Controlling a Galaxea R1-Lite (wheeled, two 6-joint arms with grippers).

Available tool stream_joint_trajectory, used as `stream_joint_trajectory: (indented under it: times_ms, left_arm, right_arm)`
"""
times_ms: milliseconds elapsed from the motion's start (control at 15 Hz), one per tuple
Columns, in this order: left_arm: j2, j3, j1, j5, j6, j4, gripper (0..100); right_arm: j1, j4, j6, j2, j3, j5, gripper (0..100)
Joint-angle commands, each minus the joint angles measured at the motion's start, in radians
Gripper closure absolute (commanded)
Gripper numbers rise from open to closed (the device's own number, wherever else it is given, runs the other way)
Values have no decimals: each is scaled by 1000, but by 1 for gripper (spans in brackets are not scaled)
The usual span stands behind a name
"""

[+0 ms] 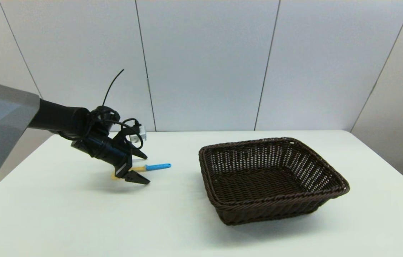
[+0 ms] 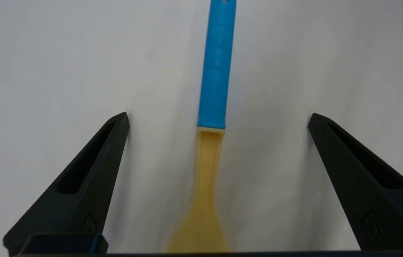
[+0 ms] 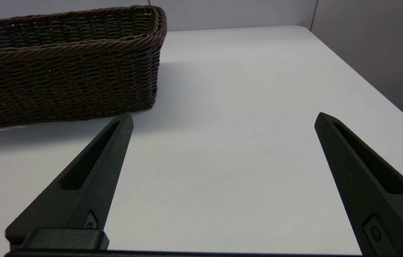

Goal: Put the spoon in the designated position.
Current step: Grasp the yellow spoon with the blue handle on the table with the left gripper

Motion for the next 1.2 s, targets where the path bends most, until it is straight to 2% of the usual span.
stream_joint_trajectory:
  times_ms: [67,400,467,1200]
  left_arm:
    - [-5,-10,3,-4,6,2,0]
    - [2,-13,3,-1,9,3,0]
    - [4,-13,3,-1,9,3,100]
    - [15,-29,3,0,15,25,100]
  right_arm:
    - [0,0,0,0,0,0,0]
    - [0,0,0,0,0,0,0]
    - [0,0,0,0,0,0,0]
    - [0,0,0,0,0,0,0]
